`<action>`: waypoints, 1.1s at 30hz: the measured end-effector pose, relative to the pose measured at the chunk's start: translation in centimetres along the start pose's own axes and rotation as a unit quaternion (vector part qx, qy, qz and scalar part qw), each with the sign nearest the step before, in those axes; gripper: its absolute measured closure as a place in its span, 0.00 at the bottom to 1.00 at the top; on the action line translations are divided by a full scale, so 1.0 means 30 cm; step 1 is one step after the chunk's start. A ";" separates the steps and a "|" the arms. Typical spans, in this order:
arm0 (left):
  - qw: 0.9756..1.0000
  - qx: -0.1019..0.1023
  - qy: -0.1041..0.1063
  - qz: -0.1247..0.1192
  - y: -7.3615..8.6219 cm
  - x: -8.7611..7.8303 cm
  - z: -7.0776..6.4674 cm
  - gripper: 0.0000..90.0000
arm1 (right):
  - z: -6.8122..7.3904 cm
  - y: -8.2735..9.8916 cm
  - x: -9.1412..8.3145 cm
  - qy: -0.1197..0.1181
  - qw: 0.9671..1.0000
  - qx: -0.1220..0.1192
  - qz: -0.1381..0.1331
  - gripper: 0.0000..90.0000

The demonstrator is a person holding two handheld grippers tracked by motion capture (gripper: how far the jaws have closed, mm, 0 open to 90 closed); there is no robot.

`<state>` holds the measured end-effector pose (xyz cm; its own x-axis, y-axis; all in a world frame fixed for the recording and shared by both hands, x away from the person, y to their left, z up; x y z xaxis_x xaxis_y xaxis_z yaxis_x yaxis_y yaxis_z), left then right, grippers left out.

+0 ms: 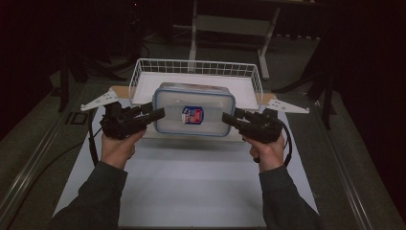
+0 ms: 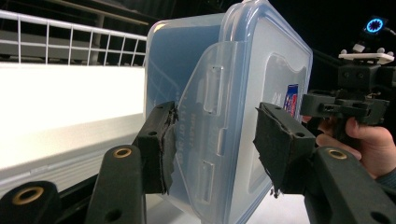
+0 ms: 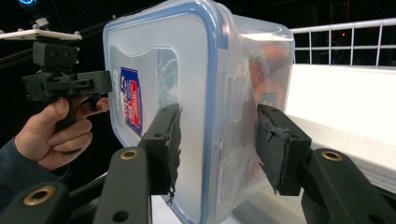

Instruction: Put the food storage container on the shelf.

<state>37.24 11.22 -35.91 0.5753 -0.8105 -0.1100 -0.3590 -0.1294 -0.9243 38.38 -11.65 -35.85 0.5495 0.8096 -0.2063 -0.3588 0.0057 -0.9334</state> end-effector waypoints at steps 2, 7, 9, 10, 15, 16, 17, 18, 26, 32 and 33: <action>1.000 0.001 0.002 -0.003 -0.011 0.005 0.004 0.55 | -0.004 -0.013 0.003 0.001 1.000 -0.002 -0.001 0.58; 1.000 -0.001 0.003 -0.014 -0.039 0.022 0.024 0.55 | -0.020 -0.051 0.016 0.002 1.000 -0.004 -0.004 0.57; 1.000 -0.001 0.003 -0.016 -0.051 0.028 0.032 0.55 | -0.027 -0.064 0.023 0.002 1.000 -0.003 -0.008 0.58; 1.000 -0.002 0.003 -0.017 -0.057 0.032 0.035 0.55 | -0.031 -0.071 0.026 0.003 1.000 -0.004 -0.008 0.58; 1.000 -0.002 0.002 -0.020 -0.088 0.046 0.054 0.55 | -0.049 -0.097 0.042 0.003 1.000 -0.001 -0.011 0.58; 1.000 -0.002 0.002 -0.020 -0.093 0.049 0.059 0.55 | -0.053 -0.102 0.046 0.003 1.000 0.000 -0.011 0.58; 1.000 -0.003 0.001 -0.020 -0.097 0.053 0.064 0.55 | -0.057 -0.106 0.050 0.003 1.000 0.001 -0.010 0.58; 1.000 -0.005 0.001 -0.020 -0.101 0.057 0.069 0.55 | -0.067 -0.114 0.058 0.004 1.000 0.003 -0.010 0.57; 0.999 -0.020 0.001 -0.031 -0.117 0.087 0.105 0.55 | -0.100 -0.150 0.080 0.005 1.000 0.008 -0.013 0.58; 0.999 -0.033 0.001 -0.025 -0.108 0.110 0.139 0.55 | -0.127 -0.153 0.099 0.012 1.000 0.018 -0.006 0.58; 0.999 -0.035 0.000 -0.024 -0.106 0.113 0.146 0.55 | -0.133 -0.150 0.105 0.013 1.000 0.020 -0.003 0.58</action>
<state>43.55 11.38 -34.94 0.5930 -0.8024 -0.0665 -0.3824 -0.2081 -0.9003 44.73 -11.48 -33.47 0.5716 0.7936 -0.2086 -0.3854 0.0351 -0.9221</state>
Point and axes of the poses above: each handheld gripper's, and its own axes: x roughly forward along the jaws, y roughly out of its underside, z roughly to its left, the point moved 10 cm from there along x, roughly forward along the jaws, and after that the axes turned 3 degrees about y, right-handed, at the moved point
